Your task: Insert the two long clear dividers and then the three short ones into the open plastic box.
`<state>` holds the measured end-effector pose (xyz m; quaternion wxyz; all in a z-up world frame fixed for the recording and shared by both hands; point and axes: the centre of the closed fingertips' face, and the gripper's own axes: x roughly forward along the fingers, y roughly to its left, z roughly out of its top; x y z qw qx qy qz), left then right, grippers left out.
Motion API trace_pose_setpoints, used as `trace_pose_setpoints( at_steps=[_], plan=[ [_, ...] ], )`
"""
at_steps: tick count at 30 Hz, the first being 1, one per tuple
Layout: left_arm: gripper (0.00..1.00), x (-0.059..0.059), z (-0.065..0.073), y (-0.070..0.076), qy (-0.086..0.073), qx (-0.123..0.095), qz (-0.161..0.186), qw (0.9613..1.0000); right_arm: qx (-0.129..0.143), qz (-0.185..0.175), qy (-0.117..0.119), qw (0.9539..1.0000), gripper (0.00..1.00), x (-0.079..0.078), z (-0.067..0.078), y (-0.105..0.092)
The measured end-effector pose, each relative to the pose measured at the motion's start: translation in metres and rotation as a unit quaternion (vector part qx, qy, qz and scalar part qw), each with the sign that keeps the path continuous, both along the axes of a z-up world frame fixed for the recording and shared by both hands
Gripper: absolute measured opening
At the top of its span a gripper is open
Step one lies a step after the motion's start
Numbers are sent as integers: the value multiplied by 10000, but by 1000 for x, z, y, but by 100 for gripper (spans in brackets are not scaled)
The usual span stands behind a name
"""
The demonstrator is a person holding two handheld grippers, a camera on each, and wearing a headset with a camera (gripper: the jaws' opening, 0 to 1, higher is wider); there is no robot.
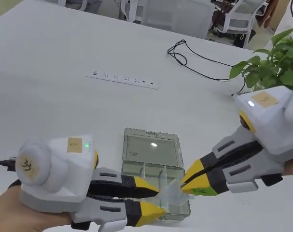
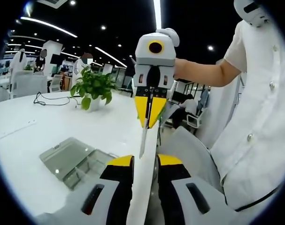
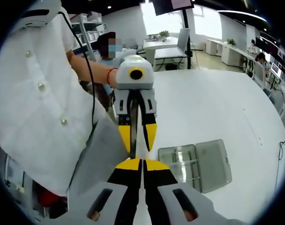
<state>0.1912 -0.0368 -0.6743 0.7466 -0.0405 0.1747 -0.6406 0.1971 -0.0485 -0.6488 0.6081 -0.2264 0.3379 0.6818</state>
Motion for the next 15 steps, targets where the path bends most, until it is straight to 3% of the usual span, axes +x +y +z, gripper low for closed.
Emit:
trace_pose_setpoints(
  at_steps=[15],
  plan=[
    [38, 13, -16, 24, 18, 295, 408, 9987, -128, -133, -159, 9997, 3, 15, -8, -5]
  ],
)
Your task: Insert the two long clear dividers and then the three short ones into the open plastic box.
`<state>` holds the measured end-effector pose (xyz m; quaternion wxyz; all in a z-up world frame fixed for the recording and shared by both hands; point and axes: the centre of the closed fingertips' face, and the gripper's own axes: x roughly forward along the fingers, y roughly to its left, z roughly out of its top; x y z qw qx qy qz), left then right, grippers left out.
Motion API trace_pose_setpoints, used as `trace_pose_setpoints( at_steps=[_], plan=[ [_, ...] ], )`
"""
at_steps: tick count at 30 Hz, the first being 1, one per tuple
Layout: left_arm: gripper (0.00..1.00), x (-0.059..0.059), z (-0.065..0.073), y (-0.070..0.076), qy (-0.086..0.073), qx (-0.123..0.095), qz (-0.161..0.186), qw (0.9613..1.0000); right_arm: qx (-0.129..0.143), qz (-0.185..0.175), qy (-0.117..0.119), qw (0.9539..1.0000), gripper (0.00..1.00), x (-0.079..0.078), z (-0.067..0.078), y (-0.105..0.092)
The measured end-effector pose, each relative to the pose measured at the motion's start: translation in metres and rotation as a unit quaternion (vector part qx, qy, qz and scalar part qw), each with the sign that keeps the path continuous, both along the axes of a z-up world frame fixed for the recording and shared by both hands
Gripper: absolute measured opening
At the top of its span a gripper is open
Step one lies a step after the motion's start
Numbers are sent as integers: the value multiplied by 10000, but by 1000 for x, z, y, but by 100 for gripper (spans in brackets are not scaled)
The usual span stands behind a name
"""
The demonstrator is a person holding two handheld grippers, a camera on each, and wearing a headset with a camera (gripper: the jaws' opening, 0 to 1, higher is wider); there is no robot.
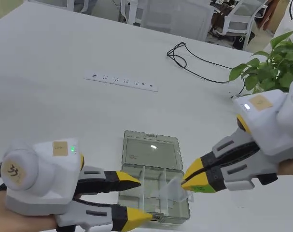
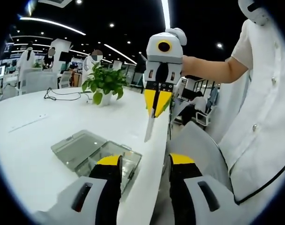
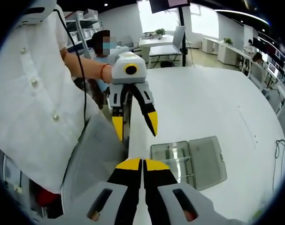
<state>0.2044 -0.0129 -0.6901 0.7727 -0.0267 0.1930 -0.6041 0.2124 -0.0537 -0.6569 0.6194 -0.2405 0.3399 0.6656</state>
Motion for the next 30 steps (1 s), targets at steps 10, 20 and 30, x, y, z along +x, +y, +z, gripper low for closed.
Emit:
trace_pose_setpoints(
  at_steps=[10, 20, 30],
  plan=[
    [60, 11, -9, 12, 6, 90, 258, 9996, -143, -36, -88, 9999, 3, 15, -14, -1],
    [77, 16, -21, 20, 44, 242, 343, 9991, -242, -154, -228, 9993, 3, 39, -32, -2],
    [93, 22, -30, 22, 46, 318, 433, 9985, -280, -236, -253, 9990, 3, 52, -50, -4]
  ],
)
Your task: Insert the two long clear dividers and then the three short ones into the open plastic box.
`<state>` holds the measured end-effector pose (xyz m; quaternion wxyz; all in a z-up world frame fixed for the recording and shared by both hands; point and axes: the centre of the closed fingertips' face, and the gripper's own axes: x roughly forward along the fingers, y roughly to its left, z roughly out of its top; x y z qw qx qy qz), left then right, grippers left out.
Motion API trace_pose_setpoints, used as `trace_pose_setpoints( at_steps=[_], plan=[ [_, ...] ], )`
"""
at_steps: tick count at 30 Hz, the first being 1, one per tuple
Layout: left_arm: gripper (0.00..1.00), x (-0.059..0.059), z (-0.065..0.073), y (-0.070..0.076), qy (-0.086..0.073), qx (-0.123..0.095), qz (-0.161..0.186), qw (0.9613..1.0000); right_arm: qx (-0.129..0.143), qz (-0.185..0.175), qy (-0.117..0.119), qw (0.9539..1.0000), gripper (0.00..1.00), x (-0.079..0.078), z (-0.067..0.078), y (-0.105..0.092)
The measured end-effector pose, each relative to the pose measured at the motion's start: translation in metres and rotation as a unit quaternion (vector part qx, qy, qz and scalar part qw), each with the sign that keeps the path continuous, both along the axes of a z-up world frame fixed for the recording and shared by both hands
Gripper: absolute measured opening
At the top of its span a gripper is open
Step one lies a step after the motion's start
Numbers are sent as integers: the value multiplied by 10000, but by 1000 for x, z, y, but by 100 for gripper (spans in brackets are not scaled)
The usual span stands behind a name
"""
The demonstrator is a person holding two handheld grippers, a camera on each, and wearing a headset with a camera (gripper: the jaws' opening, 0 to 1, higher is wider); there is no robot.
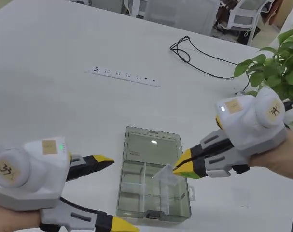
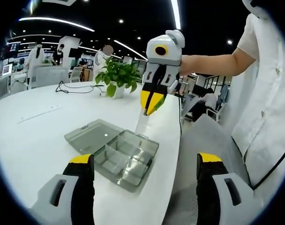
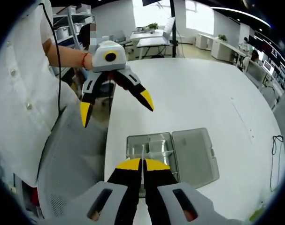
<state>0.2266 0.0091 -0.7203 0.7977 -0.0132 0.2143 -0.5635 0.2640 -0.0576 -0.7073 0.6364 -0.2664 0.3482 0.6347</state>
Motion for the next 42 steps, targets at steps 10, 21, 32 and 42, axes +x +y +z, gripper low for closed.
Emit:
trace_pose_setpoints(
  at_steps=[10, 21, 32, 42],
  plan=[
    [100, 2, -5, -2, 25, 38, 56, 10000, 7, 14, -69, 10000, 3, 9, -21, 0],
    [100, 2, -4, -2, 87, 15, 79, 9999, 28, -15, -5, 10000, 3, 10, -37, -2],
    [100, 3, -3, -4, 108, 0, 88, 9999, 35, -83, 25, 10000, 3, 11, -44, -4],
    [99, 1, -4, -4, 134, 4, 66, 9999, 72, -20, -115, 9999, 3, 13, -46, -4]
  ],
)
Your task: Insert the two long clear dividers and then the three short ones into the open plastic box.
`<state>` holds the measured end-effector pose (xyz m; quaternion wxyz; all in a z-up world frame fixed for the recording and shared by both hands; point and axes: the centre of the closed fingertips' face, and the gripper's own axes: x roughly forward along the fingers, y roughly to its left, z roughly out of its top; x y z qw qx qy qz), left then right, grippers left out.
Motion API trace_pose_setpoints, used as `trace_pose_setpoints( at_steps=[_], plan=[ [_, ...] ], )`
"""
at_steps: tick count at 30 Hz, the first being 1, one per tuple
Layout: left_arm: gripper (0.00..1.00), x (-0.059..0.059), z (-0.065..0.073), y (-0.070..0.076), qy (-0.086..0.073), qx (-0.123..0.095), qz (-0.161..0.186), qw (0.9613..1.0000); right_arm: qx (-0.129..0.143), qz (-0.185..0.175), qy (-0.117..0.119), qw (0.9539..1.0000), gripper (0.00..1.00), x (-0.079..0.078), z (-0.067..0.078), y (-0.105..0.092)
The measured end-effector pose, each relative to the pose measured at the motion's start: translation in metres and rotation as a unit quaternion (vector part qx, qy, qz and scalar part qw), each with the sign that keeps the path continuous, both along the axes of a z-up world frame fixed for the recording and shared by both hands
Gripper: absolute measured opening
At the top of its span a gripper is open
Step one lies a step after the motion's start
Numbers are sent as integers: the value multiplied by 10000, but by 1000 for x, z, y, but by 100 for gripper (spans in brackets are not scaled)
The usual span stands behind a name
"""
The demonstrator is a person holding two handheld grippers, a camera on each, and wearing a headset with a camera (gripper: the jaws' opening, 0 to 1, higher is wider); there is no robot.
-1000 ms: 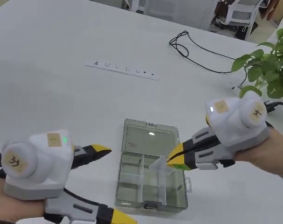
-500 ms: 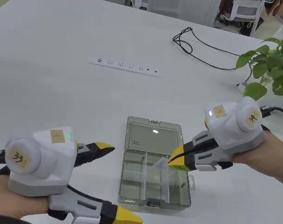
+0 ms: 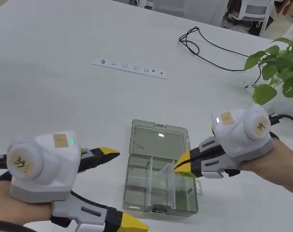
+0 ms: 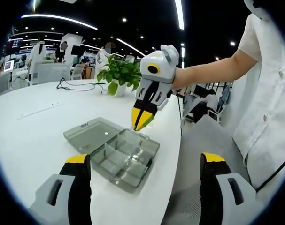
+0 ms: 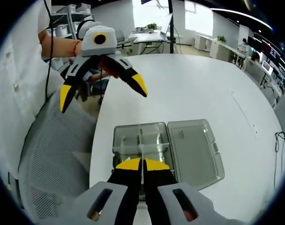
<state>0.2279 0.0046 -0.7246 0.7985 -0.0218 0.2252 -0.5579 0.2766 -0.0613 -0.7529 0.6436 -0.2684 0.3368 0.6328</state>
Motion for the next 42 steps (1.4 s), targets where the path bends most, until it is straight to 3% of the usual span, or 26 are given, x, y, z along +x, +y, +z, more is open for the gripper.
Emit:
trace_pose_setpoints(
  at_steps=[24, 34, 42],
  plan=[
    [99, -1, 0, 0, 13, -14, 12, 10000, 328, -228, 189, 9990, 2, 1, -1, 4],
    [99, -1, 0, -1, 28, -30, -1, 10000, 557, -253, 141, 9980, 2, 2, 0, 5],
    [99, -3, -1, -1, 41, -10, -21, 10000, 567, -230, 88, 9981, 2, 1, -3, 4]
  ],
)
